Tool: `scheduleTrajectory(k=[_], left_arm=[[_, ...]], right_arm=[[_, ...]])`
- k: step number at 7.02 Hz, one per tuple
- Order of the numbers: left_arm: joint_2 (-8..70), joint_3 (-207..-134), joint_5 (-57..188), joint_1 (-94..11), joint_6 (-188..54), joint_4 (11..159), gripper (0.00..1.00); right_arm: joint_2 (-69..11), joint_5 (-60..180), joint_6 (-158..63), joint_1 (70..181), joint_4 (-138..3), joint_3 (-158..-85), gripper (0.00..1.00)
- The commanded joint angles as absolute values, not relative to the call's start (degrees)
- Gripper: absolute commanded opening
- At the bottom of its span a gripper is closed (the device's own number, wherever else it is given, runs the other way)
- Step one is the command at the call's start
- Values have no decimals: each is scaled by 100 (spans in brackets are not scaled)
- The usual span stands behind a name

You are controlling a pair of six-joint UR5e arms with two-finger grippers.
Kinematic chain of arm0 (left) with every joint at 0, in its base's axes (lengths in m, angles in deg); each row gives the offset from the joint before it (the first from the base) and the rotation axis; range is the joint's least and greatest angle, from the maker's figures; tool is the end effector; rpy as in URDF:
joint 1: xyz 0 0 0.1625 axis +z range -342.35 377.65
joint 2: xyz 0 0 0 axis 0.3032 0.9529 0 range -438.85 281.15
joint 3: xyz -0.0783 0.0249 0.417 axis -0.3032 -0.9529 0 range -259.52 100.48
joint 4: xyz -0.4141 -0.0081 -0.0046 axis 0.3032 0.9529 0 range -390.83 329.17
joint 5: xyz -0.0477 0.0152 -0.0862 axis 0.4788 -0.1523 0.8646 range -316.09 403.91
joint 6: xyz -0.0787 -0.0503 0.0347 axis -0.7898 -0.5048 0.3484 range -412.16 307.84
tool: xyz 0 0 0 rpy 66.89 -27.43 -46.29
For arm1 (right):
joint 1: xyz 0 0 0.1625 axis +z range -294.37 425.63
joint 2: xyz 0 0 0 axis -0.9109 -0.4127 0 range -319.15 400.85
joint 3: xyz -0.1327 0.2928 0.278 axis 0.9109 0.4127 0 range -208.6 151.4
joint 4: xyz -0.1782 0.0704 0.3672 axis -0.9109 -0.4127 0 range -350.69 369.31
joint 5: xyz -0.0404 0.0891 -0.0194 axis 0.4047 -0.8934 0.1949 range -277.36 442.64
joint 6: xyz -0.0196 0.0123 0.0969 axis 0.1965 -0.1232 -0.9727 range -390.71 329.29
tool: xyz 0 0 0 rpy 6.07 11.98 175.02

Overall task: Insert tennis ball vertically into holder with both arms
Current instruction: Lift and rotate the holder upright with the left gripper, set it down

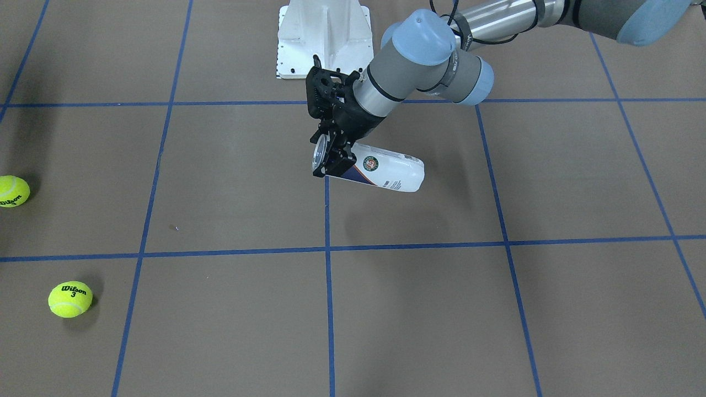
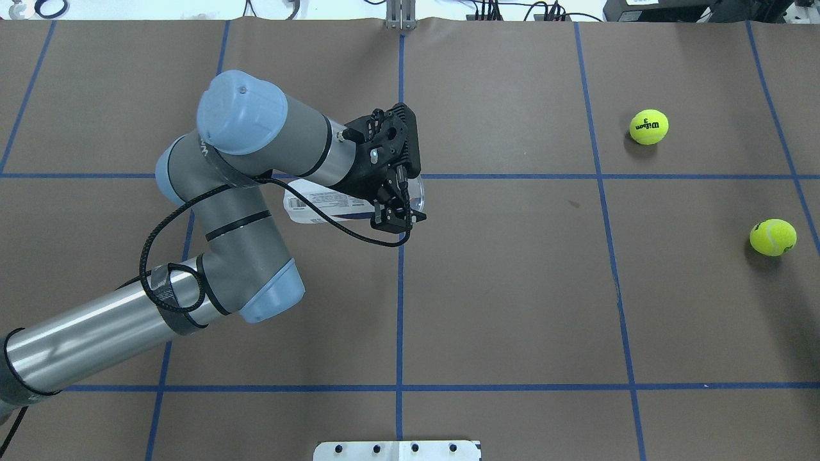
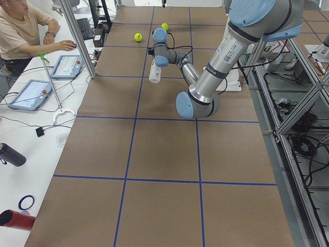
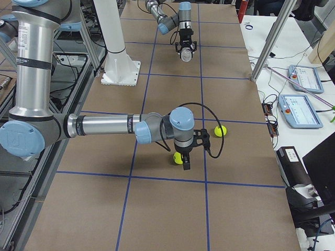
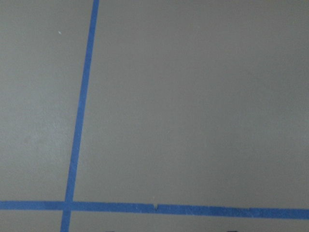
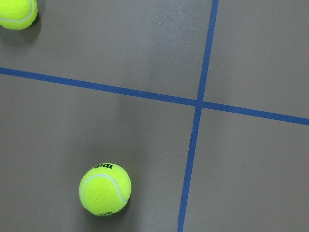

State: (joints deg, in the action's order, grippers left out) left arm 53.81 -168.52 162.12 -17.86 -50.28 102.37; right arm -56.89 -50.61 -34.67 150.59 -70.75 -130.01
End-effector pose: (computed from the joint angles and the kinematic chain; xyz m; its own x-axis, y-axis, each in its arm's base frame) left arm 0.5014 -0.4636 0.1229 0.1260 0.9920 -0.0098 -0.0769 0.0196 0.9968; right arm 0.0255 -0.4521 0.6056 0.7156 -0.1572 0.6806 0.0360 0.9813 0.1888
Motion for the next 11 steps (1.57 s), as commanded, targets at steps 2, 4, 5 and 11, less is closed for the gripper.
scheduleTrajectory(k=[2, 4, 5, 11], left_arm=[[5378, -16593, 16186, -1795, -6583, 13386, 68], [5456, -15946, 15617, -1742, -6920, 15329, 67], [5578, -15533, 15405, -1724, -7078, 16139, 68], [5714, -14018, 12434, -828, -8063, 18510, 70]], right_arm=[[-5689, -5061, -3458, 15062, -7075, -12994, 100], [-5689, -5061, -3458, 15053, -7075, -12994, 100], [-5689, -5061, -3458, 15053, -7075, -12994, 100], [-5715, -5052, -3458, 15062, -7067, -13029, 100]])
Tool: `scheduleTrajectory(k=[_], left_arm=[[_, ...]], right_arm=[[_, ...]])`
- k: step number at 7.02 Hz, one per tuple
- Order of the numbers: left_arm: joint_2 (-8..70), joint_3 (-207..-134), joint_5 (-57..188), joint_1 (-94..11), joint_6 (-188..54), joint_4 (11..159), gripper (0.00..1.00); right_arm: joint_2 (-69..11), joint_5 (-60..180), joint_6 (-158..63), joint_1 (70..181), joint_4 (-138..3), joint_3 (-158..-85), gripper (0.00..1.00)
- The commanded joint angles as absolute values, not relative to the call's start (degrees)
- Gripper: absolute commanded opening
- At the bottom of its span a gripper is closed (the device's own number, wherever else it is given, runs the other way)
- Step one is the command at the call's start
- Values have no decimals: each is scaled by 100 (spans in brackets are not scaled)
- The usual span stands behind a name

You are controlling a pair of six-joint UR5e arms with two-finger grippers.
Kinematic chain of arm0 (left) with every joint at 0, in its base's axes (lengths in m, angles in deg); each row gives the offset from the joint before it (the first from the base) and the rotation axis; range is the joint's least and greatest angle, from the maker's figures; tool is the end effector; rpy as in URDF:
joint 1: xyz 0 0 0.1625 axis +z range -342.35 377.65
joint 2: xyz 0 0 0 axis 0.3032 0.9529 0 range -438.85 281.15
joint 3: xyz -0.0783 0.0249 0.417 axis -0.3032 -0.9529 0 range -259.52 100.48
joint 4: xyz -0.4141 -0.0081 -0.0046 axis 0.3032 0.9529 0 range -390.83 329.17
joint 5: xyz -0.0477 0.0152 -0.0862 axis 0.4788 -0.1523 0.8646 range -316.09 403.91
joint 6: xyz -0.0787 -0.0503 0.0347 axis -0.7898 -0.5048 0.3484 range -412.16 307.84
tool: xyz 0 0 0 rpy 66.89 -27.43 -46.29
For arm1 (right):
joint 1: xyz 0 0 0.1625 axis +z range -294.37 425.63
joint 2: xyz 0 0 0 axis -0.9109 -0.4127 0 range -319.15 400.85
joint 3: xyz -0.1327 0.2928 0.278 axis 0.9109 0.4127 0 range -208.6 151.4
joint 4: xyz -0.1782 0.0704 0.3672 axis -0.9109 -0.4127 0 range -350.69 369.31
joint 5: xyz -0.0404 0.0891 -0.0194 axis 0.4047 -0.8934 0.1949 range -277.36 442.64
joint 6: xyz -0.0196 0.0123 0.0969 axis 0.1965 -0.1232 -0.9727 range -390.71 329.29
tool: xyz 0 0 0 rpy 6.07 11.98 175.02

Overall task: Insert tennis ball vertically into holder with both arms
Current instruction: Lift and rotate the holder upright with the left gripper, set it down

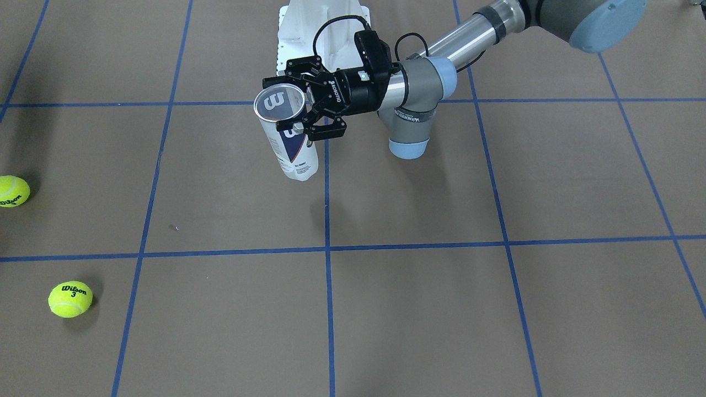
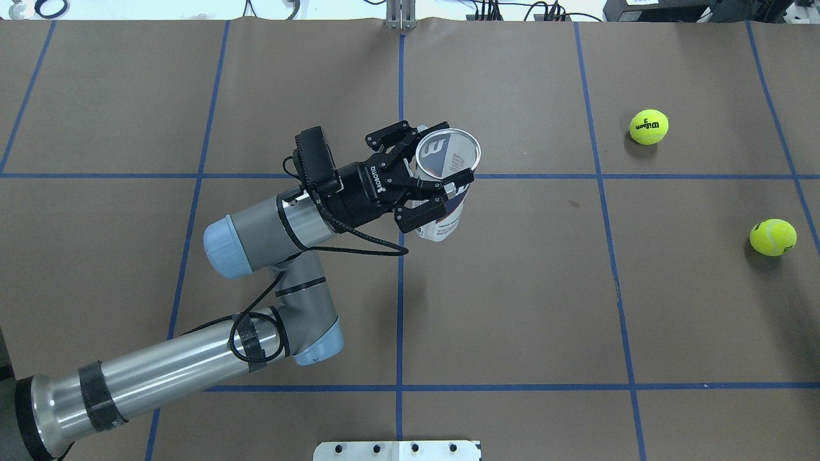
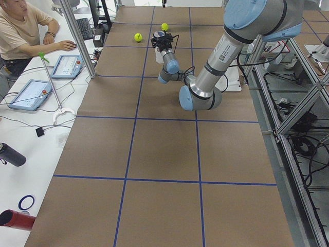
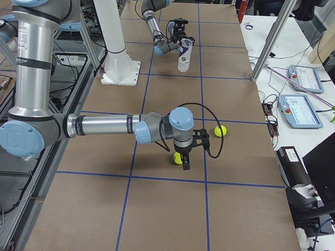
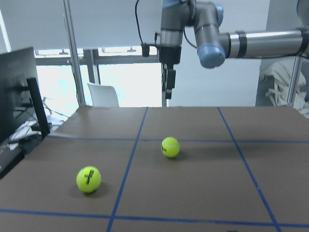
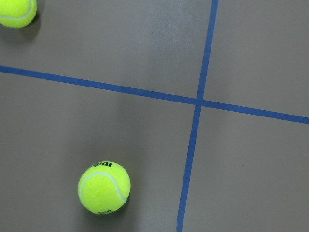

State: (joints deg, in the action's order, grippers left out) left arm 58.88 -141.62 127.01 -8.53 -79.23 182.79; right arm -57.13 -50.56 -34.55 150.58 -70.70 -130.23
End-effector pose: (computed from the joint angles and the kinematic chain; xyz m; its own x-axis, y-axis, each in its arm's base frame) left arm 0.5303 -0.4225 0.1765 0.1189 0.9266 -0.3569 0.8705 0.0756 0.4863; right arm 0.0256 -0.4504 0.6055 0.7161 -0.1597 0.6795 0.0376 0.9809 0.1908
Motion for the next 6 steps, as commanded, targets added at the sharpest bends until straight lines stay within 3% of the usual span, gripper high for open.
scheduleTrajectory(k=[1, 6], left_arm=[[5538, -13973, 12398, -845, -8203, 18633, 70], [5501, -13560, 12186, -784, -8582, 18635, 73]], right_arm=[[-5715, -5052, -3458, 15062, -7067, -13038, 100], [-5697, -5052, -3458, 15053, -7067, -13029, 100]])
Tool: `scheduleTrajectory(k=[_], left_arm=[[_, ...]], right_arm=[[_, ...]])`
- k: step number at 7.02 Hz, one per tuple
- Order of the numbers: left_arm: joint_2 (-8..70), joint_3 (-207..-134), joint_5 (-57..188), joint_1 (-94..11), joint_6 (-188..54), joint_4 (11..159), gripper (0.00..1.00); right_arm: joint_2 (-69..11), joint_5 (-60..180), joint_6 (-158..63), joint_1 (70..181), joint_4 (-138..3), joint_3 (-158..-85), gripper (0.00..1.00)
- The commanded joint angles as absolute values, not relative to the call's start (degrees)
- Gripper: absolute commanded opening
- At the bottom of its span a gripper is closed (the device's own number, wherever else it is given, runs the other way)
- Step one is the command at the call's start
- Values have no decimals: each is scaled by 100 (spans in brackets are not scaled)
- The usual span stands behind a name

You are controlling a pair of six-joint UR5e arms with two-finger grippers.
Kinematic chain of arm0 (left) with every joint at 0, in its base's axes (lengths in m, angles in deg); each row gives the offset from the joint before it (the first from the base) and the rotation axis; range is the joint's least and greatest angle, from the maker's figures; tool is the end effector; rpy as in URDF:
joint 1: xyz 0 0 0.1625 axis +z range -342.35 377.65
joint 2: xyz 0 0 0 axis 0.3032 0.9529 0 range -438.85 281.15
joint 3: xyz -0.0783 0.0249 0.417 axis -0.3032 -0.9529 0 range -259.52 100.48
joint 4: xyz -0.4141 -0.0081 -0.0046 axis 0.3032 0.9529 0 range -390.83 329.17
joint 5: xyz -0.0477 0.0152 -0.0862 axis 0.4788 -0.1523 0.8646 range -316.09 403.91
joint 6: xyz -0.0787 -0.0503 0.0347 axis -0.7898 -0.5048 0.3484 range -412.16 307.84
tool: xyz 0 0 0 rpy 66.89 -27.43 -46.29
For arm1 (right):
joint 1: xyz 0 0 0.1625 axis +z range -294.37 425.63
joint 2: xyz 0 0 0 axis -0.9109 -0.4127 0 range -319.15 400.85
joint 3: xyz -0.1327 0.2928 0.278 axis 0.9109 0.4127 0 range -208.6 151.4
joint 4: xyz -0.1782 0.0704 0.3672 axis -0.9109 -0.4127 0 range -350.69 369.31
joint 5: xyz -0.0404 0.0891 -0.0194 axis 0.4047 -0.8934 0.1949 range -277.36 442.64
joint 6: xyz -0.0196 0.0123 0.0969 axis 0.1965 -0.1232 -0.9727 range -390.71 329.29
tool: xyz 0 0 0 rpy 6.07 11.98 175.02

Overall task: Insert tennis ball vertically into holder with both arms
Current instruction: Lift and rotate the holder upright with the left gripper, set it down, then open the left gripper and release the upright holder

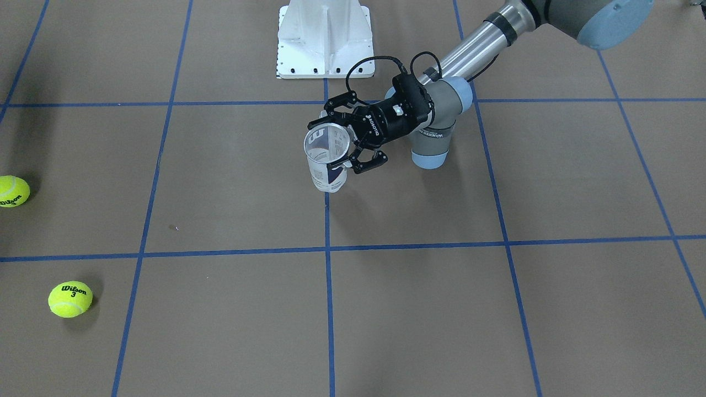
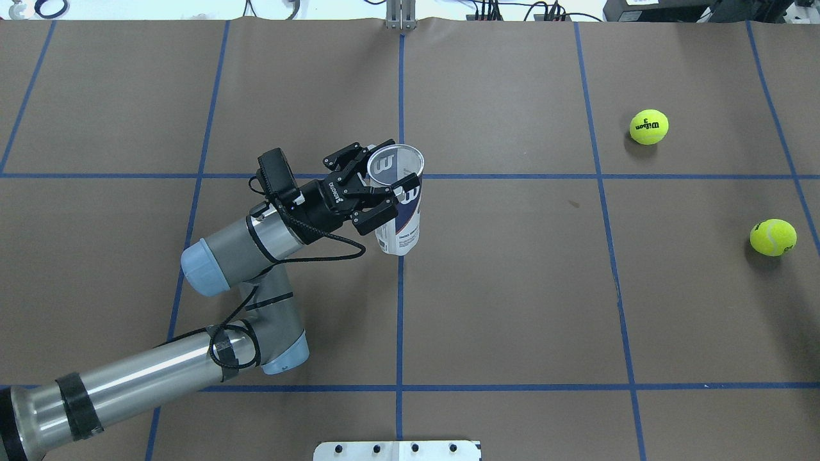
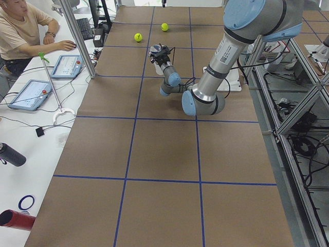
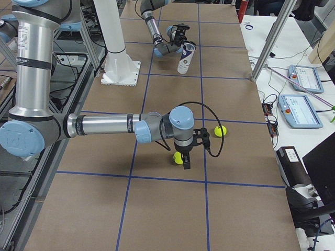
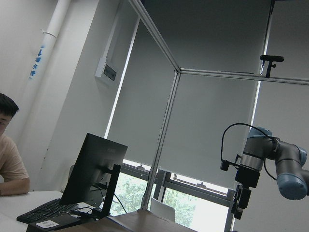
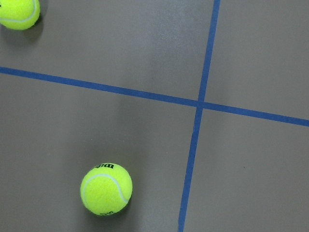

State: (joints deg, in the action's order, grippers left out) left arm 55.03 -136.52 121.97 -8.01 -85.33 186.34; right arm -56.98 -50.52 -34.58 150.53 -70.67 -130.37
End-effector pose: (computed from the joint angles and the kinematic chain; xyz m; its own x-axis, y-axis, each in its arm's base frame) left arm 0.5380 -0.4292 0.2557 0.0920 0.8643 -0.4945 0.8612 0.1802 0.4753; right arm 0.0252 -0.4517 0.6031 0.7161 -0.1635 0.6786 0.0380 0.9799 0.1960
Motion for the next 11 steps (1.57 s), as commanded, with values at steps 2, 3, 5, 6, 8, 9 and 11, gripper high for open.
scheduleTrajectory(k=[2, 3, 5, 6, 8, 9, 11], left_arm=[[5501, -13498, 12195, -679, -8582, 18635, 77], [5509, -13498, 12187, -617, -8582, 18635, 80], [5501, -13498, 12186, -564, -8573, 18643, 87], [5501, -13498, 12186, -547, -8573, 18643, 88], [5501, -13498, 12186, -538, -8573, 18643, 95], [5492, -13498, 12186, -529, -8573, 18696, 96], [5457, -13516, 12186, -529, -8556, 18740, 98]], right_arm=[[-5697, -5052, -3458, 15053, -7067, -13029, 100], [-5697, -5052, -3458, 15053, -7067, -13029, 100], [-5697, -5052, -3458, 15053, -7075, -13029, 100], [-5697, -5052, -3458, 15053, -7067, -13029, 100], [-5697, -5052, -3458, 15053, -7067, -13029, 100], [-5706, -5052, -3458, 15053, -7067, -13029, 100], [-5706, -5052, -3466, 15053, -7067, -13029, 100]])
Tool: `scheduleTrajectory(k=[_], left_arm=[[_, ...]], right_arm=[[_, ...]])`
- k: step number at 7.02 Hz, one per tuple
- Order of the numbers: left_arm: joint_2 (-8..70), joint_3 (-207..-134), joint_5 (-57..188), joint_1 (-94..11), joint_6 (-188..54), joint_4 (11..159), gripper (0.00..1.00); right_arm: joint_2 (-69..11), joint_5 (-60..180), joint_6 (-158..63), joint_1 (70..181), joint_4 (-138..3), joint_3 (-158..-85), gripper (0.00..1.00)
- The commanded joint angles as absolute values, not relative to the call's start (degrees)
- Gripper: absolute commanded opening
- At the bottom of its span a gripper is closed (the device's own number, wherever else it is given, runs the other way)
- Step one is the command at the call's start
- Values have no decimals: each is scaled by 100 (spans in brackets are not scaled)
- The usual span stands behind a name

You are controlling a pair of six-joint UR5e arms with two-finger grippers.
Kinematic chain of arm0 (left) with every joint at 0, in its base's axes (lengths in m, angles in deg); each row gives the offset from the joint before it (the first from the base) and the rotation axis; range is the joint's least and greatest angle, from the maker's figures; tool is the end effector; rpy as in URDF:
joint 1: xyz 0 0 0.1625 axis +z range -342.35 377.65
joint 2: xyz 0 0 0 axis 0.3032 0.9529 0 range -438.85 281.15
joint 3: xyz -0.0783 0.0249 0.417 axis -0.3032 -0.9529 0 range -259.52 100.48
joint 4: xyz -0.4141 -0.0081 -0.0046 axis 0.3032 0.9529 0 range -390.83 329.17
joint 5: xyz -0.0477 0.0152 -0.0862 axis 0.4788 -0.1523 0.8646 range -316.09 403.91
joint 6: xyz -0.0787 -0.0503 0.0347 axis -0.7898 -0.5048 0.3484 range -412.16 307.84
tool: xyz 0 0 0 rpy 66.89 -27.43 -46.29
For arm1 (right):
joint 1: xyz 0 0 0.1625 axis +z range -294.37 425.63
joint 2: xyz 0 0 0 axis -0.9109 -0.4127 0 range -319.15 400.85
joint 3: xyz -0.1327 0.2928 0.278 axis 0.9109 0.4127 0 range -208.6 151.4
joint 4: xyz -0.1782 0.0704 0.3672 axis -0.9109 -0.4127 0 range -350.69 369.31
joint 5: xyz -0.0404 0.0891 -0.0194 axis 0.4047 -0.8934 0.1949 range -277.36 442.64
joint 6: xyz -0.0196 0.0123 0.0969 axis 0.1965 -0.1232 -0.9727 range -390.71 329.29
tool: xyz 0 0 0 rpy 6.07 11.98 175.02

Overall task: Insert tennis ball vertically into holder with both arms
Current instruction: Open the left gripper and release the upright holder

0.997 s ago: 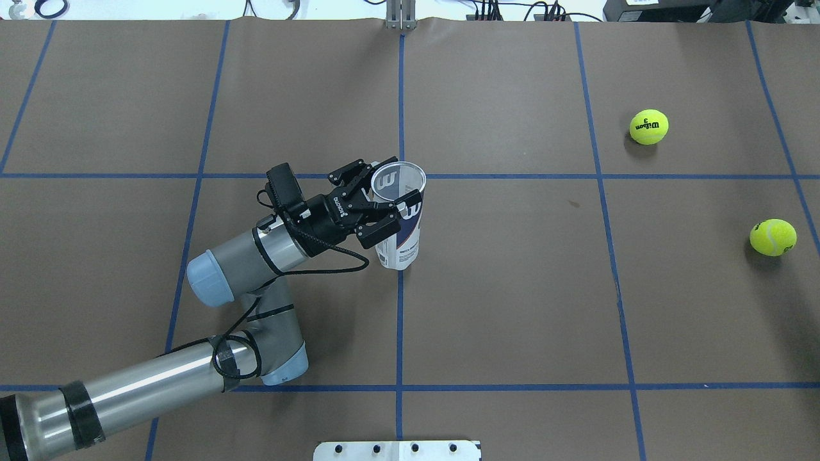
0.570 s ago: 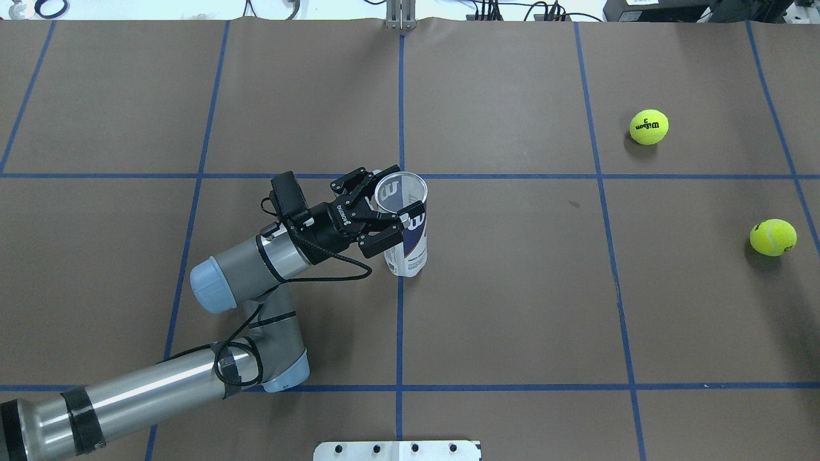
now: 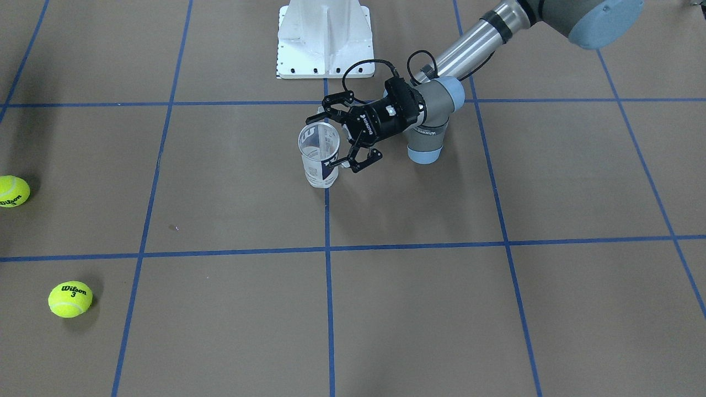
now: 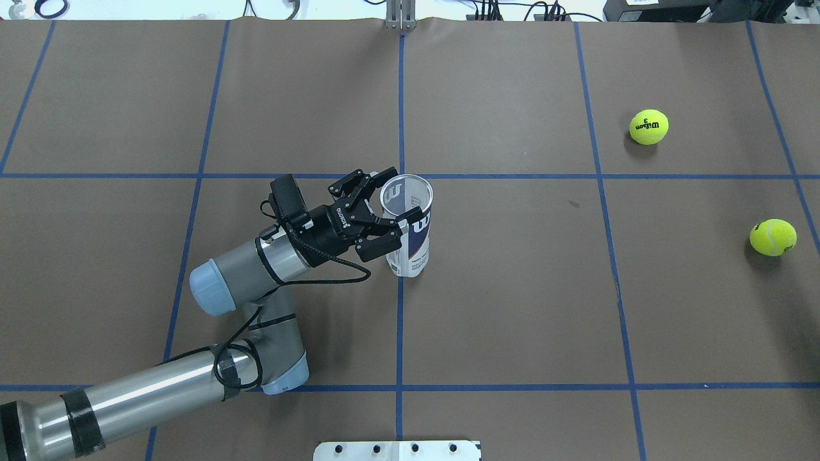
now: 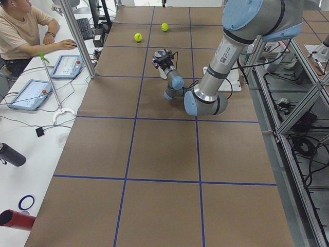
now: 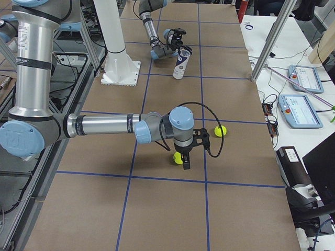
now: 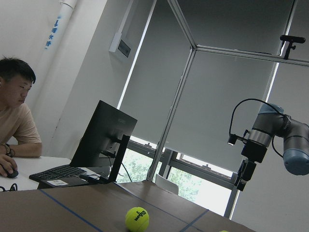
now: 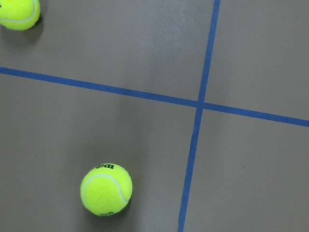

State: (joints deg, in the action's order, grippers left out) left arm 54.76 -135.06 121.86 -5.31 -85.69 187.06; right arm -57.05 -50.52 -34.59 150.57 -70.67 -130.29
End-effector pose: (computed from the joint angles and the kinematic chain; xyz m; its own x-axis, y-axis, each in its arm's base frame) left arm 0.5603 -0.4047 0.2686 0.0548 0.8621 -0.5037 0.8448 0.2289 0.4836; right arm 0.0255 -0.4511 0.6043 0.7164 -0.1610 0.6789 0.0372 0.9804 0.1933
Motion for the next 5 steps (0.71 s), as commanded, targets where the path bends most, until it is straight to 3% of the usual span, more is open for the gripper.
scheduleTrajectory(k=[1, 5], left_arm=[[5439, -13533, 12186, -529, -8538, 18749, 98], [5439, -13551, 12195, -529, -8503, 18758, 98]], right_arm=[[-5706, -5052, -3458, 15062, -7067, -13029, 100], [-5706, -5052, -3458, 15053, -7067, -13029, 100]])
